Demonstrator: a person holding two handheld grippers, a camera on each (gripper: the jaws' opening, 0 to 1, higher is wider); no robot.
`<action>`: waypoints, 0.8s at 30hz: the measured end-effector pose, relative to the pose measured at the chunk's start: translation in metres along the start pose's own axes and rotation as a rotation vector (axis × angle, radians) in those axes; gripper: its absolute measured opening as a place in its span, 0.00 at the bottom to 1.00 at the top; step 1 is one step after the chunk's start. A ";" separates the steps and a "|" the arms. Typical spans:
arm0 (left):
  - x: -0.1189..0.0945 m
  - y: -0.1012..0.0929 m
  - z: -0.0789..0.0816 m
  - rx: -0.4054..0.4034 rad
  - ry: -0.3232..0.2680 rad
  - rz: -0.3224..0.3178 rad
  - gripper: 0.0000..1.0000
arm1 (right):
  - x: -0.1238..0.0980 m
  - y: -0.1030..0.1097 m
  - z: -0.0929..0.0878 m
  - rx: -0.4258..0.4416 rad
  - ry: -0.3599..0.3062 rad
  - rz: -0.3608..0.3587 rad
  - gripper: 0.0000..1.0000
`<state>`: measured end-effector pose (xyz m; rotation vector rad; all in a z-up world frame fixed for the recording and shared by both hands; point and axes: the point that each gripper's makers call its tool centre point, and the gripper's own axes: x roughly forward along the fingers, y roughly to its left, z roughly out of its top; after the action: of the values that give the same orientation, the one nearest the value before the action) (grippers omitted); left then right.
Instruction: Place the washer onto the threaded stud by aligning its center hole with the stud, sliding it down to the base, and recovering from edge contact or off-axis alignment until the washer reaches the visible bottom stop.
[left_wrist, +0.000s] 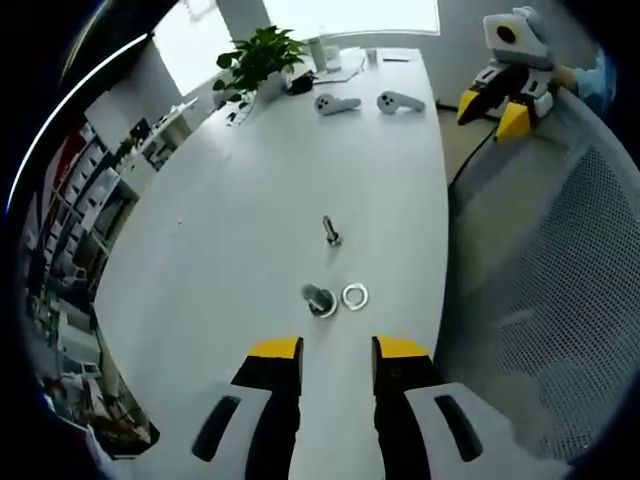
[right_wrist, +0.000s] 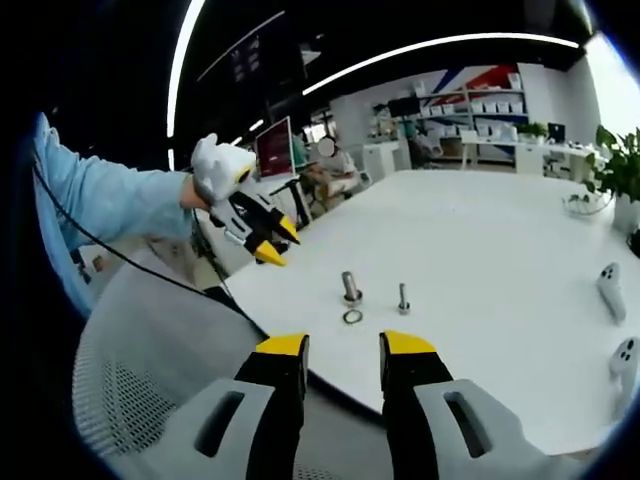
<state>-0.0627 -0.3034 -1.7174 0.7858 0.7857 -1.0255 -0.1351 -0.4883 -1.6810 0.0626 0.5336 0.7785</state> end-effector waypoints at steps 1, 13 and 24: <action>0.001 -0.002 0.000 0.002 0.001 -0.003 0.26 | 0.000 0.000 0.000 0.003 0.000 0.000 0.34; 0.017 -0.023 0.003 0.045 0.030 -0.051 0.28 | 0.001 0.005 -0.003 0.000 0.014 0.027 0.35; 0.039 -0.034 0.009 0.076 0.058 -0.105 0.28 | 0.001 0.005 -0.003 0.002 0.015 0.026 0.35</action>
<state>-0.0805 -0.3381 -1.7521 0.8490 0.8484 -1.1355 -0.1390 -0.4847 -1.6832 0.0655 0.5489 0.8044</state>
